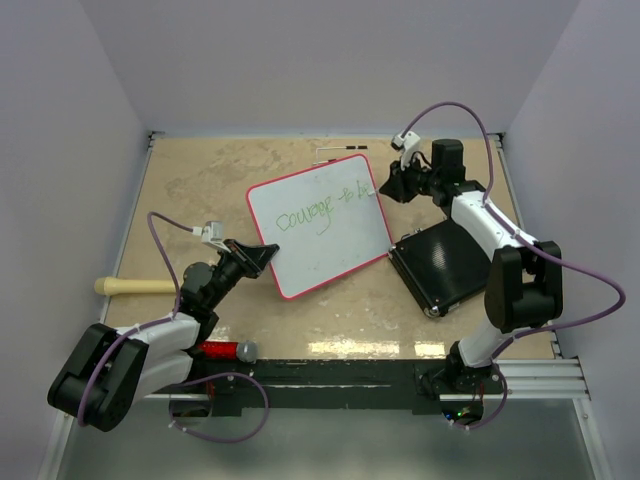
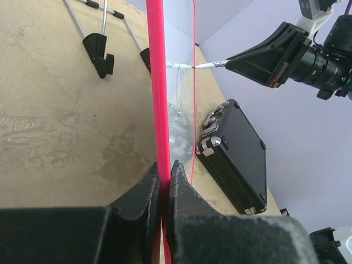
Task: Write a sentence on the whiteboard
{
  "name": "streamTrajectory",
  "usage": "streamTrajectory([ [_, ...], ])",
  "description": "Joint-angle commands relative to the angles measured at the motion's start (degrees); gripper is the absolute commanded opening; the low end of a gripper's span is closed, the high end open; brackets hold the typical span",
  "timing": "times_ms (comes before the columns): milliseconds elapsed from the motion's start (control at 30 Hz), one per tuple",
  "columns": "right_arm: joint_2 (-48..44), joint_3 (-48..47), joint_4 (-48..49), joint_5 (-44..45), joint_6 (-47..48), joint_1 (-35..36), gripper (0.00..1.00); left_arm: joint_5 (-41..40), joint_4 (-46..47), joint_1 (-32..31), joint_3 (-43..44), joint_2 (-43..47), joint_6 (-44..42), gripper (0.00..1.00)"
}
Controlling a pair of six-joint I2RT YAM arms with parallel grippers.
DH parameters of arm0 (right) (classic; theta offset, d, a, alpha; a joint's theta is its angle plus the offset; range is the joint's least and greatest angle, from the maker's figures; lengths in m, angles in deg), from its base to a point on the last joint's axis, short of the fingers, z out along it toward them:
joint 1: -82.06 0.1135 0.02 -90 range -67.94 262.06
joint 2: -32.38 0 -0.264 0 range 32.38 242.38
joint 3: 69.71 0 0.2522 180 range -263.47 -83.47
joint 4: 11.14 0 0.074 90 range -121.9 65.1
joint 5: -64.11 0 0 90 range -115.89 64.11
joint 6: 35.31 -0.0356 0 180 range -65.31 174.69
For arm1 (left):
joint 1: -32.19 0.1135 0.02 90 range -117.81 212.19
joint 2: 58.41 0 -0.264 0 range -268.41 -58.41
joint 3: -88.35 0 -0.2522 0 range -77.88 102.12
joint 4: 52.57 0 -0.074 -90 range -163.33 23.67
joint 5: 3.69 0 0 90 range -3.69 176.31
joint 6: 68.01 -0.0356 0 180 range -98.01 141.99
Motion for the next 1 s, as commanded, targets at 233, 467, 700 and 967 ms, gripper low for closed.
streamTrajectory([
  [233,-2.85,-5.19,-1.39,2.02,0.79,-0.93,0.00,4.23,-2.36,-0.37,-1.43,-0.42,-8.94,0.00],
  [467,-11.80,-2.92,0.09,-11.77,-2.54,-1.02,0.00,2.74,-2.97,-0.28,-2.05,0.64,-8.41,0.00],
  [700,-17.52,1.04,-1.39,-21.01,-2.11,1.52,0.00,-0.25,-3.06,-0.28,-3.10,1.95,-6.31,0.00],
  [967,-21.83,4.47,-4.74,-21.81,3.60,9.43,0.00,-3.50,-6.05,-0.28,-3.28,6.26,-4.63,0.00],
])
